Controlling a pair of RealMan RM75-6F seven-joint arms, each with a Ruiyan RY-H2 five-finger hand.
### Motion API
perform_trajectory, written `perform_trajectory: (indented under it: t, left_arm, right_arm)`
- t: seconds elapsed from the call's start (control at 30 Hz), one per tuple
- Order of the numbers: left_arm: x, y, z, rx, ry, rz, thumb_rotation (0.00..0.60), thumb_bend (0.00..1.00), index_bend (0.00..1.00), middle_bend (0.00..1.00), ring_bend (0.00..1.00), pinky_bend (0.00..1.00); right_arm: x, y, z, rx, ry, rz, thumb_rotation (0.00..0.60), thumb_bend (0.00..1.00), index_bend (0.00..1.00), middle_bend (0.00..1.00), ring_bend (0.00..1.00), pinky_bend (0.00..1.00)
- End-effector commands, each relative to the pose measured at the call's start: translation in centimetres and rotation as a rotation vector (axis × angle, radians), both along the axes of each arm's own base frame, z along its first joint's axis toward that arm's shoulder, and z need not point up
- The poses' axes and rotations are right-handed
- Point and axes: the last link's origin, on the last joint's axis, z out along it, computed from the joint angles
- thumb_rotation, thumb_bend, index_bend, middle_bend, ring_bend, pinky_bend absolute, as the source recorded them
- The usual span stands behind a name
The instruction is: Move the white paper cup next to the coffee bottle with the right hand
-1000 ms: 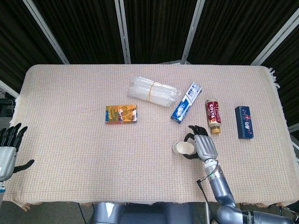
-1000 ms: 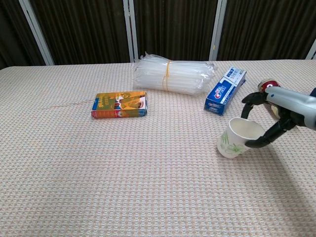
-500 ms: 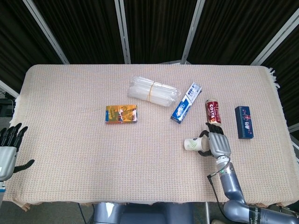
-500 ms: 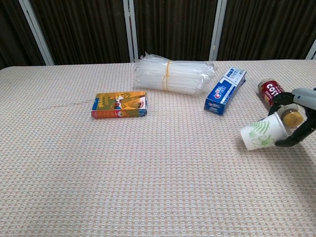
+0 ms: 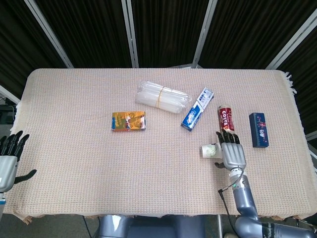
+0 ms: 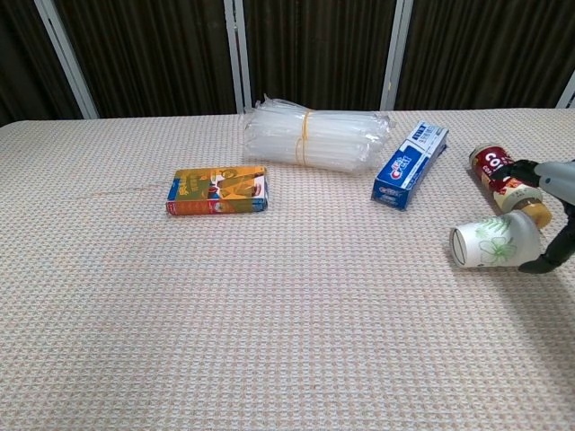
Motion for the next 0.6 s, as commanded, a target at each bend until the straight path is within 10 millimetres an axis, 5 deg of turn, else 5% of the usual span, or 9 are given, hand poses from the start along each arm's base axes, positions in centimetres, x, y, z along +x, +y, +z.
perform_trajectory:
  t: [0.03, 0.6]
  left_arm:
    - [0.0, 0.0, 0.0, 0.000, 0.000, 0.000, 0.600, 0.01, 0.00, 0.00, 0.00, 0.00]
    - [0.0, 0.0, 0.1, -0.006, -0.005, -0.003, 0.600, 0.01, 0.00, 0.00, 0.00, 0.00]
  right_arm:
    - [0.7, 0.3, -0.8, -0.013, 0.011, 0.033, 0.600, 0.17, 0.22, 0.00, 0.00, 0.00]
    - [1.1, -0.2, -4.1, -0.036, 0.110, 0.109, 0.600, 0.18, 0.37, 0.06, 0.00, 0.00]
